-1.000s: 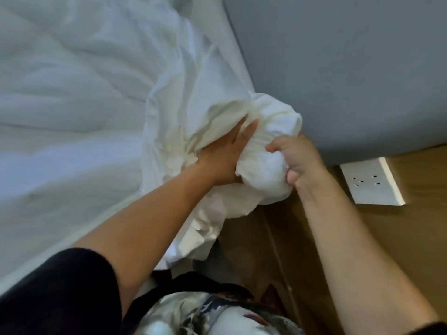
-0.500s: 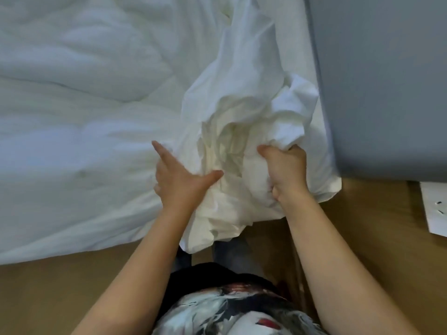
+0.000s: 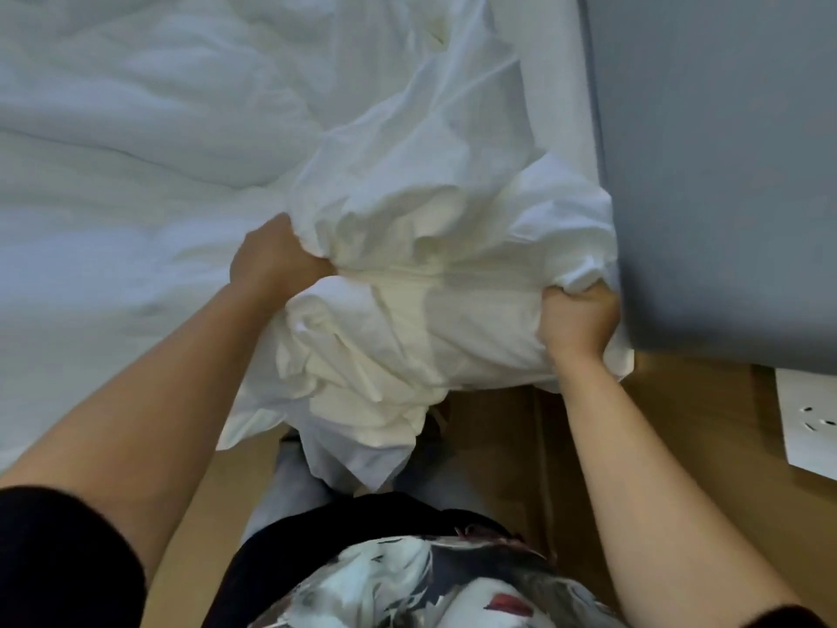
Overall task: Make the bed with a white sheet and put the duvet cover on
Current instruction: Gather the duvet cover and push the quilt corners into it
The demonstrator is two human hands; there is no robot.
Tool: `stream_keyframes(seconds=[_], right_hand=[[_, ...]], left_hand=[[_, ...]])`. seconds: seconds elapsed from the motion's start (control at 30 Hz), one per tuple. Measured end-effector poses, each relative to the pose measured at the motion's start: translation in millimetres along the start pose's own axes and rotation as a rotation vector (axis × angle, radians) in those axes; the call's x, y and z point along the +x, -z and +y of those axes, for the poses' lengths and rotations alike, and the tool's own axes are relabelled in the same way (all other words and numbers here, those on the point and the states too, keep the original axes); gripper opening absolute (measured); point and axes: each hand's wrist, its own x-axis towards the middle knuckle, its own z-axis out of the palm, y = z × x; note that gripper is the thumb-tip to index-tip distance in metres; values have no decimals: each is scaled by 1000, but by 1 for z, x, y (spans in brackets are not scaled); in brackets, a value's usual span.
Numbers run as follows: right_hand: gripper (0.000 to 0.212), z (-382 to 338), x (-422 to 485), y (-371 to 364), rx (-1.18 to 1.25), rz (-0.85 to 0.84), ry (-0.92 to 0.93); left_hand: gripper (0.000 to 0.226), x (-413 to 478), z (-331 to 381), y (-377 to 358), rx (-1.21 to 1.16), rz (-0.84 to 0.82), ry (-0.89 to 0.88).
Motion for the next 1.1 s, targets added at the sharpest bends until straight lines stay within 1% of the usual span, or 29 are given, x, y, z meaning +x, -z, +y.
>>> stream_keyframes(seconds=[0.03,0.1,0.17,0.23,0.27,0.33,0.37,0.4,0.43,0.5,0.53,0.6,0.67,0.7,0.73,0.77,0.8,0.87,0.93,0.97,1.03,1.07,1.1], right_hand=[[14,7,8,-1,2,1,-31],[10,17,20,-2,-35,-14,-59],[9,22,23,-8,-111,-39,-62],[15,23,17,-18,-270,-92,-43],[27,22,14,-21,-350,-110,-27],[59,19,8,-22,-530,-86,10],[70,17,3,-22,-611,-42,54],[74,14,-4,-23,-662,2,125],[75,9,-14,-25,-660,34,219],[72,-2,-40,-36,-523,31,450],[67,-7,-53,-44,-439,3,591],[50,-16,-76,-59,-289,-99,844],[34,-24,-92,-71,-260,-263,943],[27,-28,-96,-75,-298,-337,951],[22,-30,-98,-79,-356,-405,937],[22,-33,-99,-83,-419,-468,916],[26,-34,-100,-87,-487,-523,914],[42,-35,-99,-95,-681,-595,986],[57,-35,-99,-102,-893,-675,1013],[62,-36,-99,-104,-953,-703,1004],[71,-37,-96,-106,-986,-726,987],[75,-38,-90,-106,-976,-740,979],[76,-40,-84,-106,-966,-762,971]], left_hand=[[55,2,-10,5,11,-16,26],[70,1,-38,16,35,-29,99],[82,-6,-61,18,85,-13,163],[78,-14,-62,8,98,4,183],[72,-15,-57,2,83,9,177],[63,-17,-41,-7,37,11,175],[62,-17,-37,-9,20,9,178],[63,-16,-34,-11,6,5,186],[64,-16,-34,-12,-6,2,198],[67,-18,-35,-14,-67,-7,202],[70,-20,-36,-15,-144,-19,183],[81,-27,-41,-10,-421,-44,147],[97,-43,-51,-2,-749,-48,172],[102,-54,-58,-1,-851,-40,193],[103,-67,-64,-4,-883,-31,218],[102,-82,-68,-9,-875,-26,244],[100,-96,-70,-15,-863,-38,273],[100,-112,-70,-27,-933,-117,343],[92,-115,-69,-37,-1095,-231,378],[81,-113,-69,-40,-1181,-268,408],[44,-104,-68,-42,-1331,-280,481],[30,-99,-68,-42,-1367,-275,510],[26,-95,-69,-41,-1389,-277,520]])
